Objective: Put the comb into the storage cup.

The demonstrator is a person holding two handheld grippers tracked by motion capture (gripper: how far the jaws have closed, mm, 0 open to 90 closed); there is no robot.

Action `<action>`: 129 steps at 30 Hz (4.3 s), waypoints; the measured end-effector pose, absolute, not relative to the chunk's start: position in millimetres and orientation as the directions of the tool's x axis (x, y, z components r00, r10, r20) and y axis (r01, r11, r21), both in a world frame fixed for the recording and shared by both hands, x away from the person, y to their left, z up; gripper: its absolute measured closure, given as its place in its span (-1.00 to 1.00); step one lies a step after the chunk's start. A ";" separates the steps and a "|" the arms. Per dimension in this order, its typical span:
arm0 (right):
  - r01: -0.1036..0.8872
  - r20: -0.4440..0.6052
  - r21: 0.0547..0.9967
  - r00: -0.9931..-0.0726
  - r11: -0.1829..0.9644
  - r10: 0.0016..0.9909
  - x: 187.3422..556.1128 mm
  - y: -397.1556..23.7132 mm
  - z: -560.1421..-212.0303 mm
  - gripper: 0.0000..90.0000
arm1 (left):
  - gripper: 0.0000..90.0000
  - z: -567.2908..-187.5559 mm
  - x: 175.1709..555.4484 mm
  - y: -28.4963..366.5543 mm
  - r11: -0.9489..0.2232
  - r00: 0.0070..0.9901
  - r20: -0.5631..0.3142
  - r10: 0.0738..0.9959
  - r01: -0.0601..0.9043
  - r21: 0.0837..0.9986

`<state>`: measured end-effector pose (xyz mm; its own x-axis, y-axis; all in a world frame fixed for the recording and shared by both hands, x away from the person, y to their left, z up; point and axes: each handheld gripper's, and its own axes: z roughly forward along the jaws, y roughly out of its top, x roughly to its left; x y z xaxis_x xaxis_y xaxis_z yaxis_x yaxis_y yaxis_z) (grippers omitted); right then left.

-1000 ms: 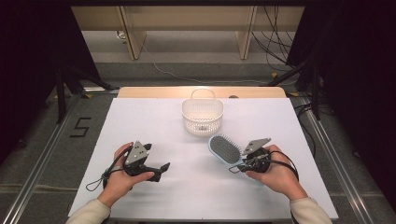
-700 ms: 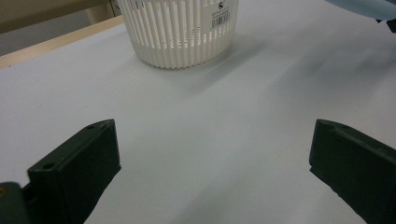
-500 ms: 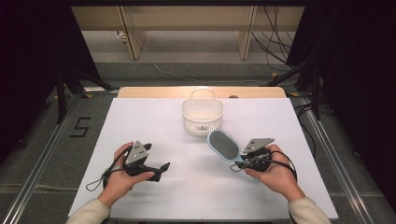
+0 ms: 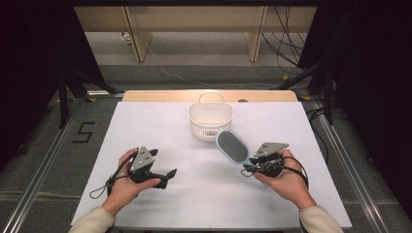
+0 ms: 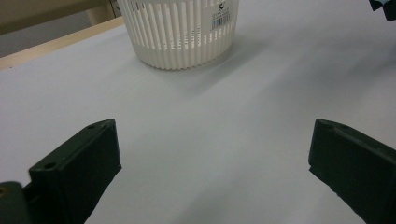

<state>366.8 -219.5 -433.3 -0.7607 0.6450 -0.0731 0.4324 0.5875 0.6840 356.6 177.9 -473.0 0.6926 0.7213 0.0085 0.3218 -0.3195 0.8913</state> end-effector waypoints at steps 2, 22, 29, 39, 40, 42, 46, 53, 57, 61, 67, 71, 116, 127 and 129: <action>0.433 -0.070 0.694 -0.754 0.574 0.653 366.9 -220.1 -432.2 0.56 | -0.96 -473.0 356.7 177.9 -0.319 0.693 0.009 0.721 0.322 0.891; 0.428 -0.061 0.731 -0.735 0.532 0.675 367.8 -221.1 -430.6 0.56 | -0.95 -472.8 356.8 177.9 -0.318 0.692 0.010 0.722 0.319 0.893; 0.397 -0.084 0.762 -0.723 0.512 0.686 367.3 -221.7 -427.6 0.56 | -0.95 -472.5 356.8 177.9 -0.318 0.691 0.010 0.723 0.318 0.893; 0.383 -0.081 0.796 -0.699 0.468 0.710 368.0 -224.9 -424.1 0.56 | -0.95 -472.8 357.0 177.8 -0.318 0.691 0.010 0.722 0.319 0.893; 0.383 -0.080 0.797 -0.699 0.467 0.710 368.1 -225.0 -424.1 0.56 | -0.95 -472.8 357.0 177.6 -0.317 0.692 0.010 0.722 0.319 0.893; 0.382 -0.081 0.798 -0.699 0.466 0.711 368.3 -224.9 -424.2 0.56 | -0.95 -472.8 356.9 177.6 -0.318 0.692 0.010 0.722 0.318 0.893; 0.375 -0.084 0.804 -0.695 0.460 0.714 368.6 -224.7 -423.7 0.56 | -0.95 -472.7 356.9 177.5 -0.318 0.692 0.010 0.722 0.318 0.893; 0.370 -0.080 0.817 -0.687 0.442 0.722 369.5 -224.2 -422.1 0.56 | -0.95 -472.8 357.0 177.4 -0.318 0.691 0.011 0.722 0.319 0.893; 0.375 -0.074 0.818 -0.683 0.436 0.727 371.7 -224.1 -421.3 0.56 | -0.95 -473.2 357.2 177.3 -0.318 0.692 0.011 0.722 0.318 0.893; 0.372 -0.076 0.821 -0.680 0.433 0.729 373.0 -222.9 -421.6 0.56 | -0.95 -473.2 357.1 177.1 -0.318 0.693 0.010 0.721 0.319 0.893; 0.359 -0.081 0.831 -0.675 0.424 0.733 375.0 -220.7 -419.1 0.56 | -0.95 -473.4 357.1 177.0 -0.320 0.693 0.011 0.721 0.319 0.892; 0.358 -0.079 0.836 -0.672 0.416 0.737 375.7 -220.6 -418.1 0.56 | -0.95 -473.2 357.3 177.3 -0.320 0.692 0.011 0.722 0.319 0.892; 0.324 -0.055 0.888 -0.632 0.327 0.773 385.8 -223.6 -403.7 0.56 | -0.95 -473.8 357.7 177.0 -0.318 0.691 0.009 0.723 0.321 0.892; 0.320 -0.052 0.892 -0.629 0.319 0.776 387.8 -223.4 -401.3 0.56 | -0.94 -474.0 357.8 176.8 -0.318 0.691 0.009 0.722 0.320 0.892; 0.318 -0.052 0.893 -0.629 0.318 0.776 388.2 -223.0 -401.1 0.56 | -0.94 -473.9 357.7 176.9 -0.319 0.691 0.010 0.723 0.320 0.892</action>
